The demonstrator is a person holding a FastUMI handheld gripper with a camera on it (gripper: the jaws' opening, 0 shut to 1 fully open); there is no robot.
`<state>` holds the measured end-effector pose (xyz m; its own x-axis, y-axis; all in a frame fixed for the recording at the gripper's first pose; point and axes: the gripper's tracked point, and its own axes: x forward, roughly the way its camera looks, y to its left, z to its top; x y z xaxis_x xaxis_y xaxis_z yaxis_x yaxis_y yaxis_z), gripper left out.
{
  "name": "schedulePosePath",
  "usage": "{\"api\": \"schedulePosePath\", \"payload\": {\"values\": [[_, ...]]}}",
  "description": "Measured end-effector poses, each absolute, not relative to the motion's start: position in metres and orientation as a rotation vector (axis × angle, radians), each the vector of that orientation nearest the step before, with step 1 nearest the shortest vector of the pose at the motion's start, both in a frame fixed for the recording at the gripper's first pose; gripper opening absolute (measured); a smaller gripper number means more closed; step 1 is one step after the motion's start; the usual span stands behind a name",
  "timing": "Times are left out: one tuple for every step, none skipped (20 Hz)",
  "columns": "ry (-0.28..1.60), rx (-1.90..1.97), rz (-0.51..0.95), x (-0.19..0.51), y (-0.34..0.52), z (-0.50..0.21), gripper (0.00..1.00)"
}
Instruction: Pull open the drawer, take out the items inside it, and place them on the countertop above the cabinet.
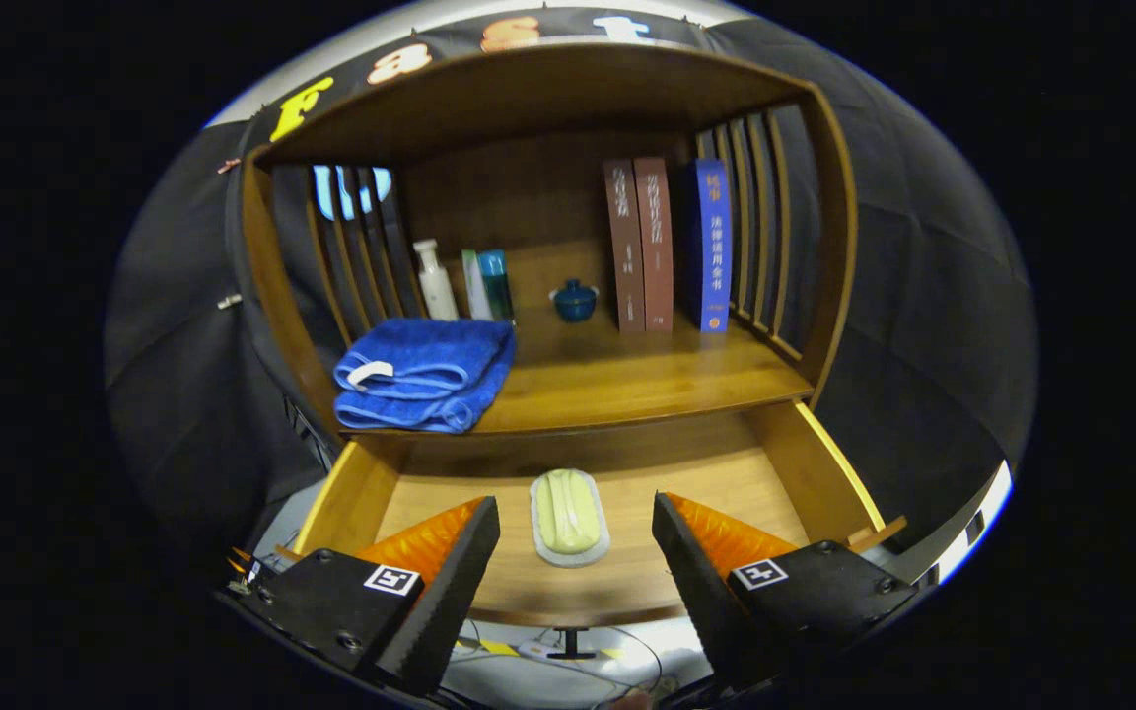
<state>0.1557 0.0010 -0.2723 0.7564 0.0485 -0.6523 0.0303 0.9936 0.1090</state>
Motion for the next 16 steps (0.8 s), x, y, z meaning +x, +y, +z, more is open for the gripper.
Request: {"api": "schedulePosePath", "payload": {"values": [[0.769, 0.115, 0.023, 0.163, 0.006, -0.283, 0.99], [0.815, 0.117, 0.033, 0.171, 0.01, -0.294, 0.99], [0.849, 0.115, 0.037, 0.179, 0.012, -0.306, 0.99], [0.883, 0.109, 0.045, 0.184, 0.016, -0.319, 0.99], [0.919, 0.1, 0.052, 0.187, 0.019, -0.333, 0.99], [0.956, 0.09, 0.054, 0.189, 0.02, -0.345, 0.99], [0.986, 0.086, 0.055, 0.19, 0.021, -0.356, 0.99], [1.004, 0.088, 0.058, 0.193, 0.024, -0.364, 1.0], [1.013, 0.085, 0.058, 0.196, 0.025, -0.372, 0.96], [1.024, 0.074, 0.053, 0.198, 0.024, -0.378, 0.92], [1.035, 0.06, 0.053, 0.199, 0.023, -0.383, 0.87], [1.049, 0.046, 0.055, 0.201, 0.023, -0.389, 0.83], [1.065, 0.04, 0.061, 0.202, 0.024, -0.393, 0.83], [1.073, 0.037, 0.065, 0.205, 0.026, -0.395, 0.69], [1.081, 0.025, 0.063, 0.205, 0.023, -0.397, 0.55], [1.088, 0.015, 0.06, 0.206, 0.023, -0.401, 0.41]]}}
